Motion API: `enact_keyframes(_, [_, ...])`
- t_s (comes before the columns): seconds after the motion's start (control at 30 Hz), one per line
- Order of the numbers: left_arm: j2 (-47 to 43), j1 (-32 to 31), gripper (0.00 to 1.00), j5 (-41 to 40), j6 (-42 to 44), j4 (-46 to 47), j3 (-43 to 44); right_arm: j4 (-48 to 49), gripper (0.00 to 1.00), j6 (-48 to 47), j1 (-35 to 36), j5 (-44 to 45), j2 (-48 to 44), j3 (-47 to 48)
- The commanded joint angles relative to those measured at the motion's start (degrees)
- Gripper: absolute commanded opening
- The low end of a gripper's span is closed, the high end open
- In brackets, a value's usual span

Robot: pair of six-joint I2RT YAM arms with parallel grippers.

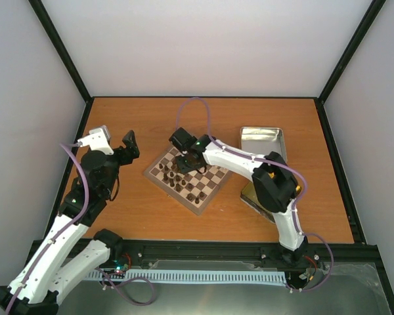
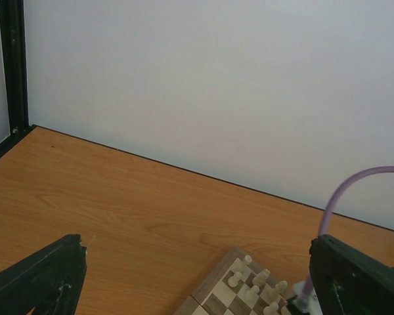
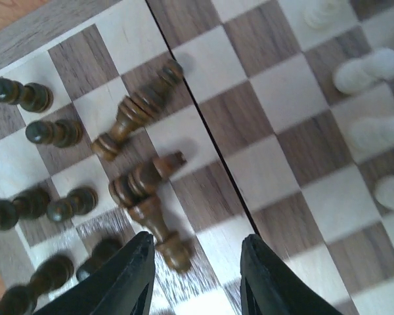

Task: Set up the chess pieces on the board
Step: Pick up the chess piece from the chessboard.

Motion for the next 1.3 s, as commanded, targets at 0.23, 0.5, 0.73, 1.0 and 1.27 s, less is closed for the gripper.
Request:
enact_keyframes(0.23, [0.8,-0.1,0.94,-0.9,0.4,0.3,0.2,-1.1,0.33,-9.9,-0.1,-6.4,6.7,5.4])
enact_keyframes(0.5, [1.3,-0.1,0.94,-0.8,0.4,0.4,0.2,-2.4,0.29,-13.3,-0.1,-8.4,7.8,5.1])
enact_keyframes(0.73, [1.4,-0.1,0.94,-0.8,0.4,0.4,0.2,-4.0,0.23,-15.8,-0.1,-8.4,8.3,4.3])
enact_keyframes(1.0, [1.7,-0.1,0.94,-0.4,0.1,0.5,0.1,-3.9,0.06,-16.7,-0.1,-6.7,5.8,0.9])
enact_keyframes(1.27, [2.8,-0.1,0.94,2.2,-1.5,0.8,-0.5,1.3,0.04,-18.3,-0.3,-5.7,-2.1,-6.3])
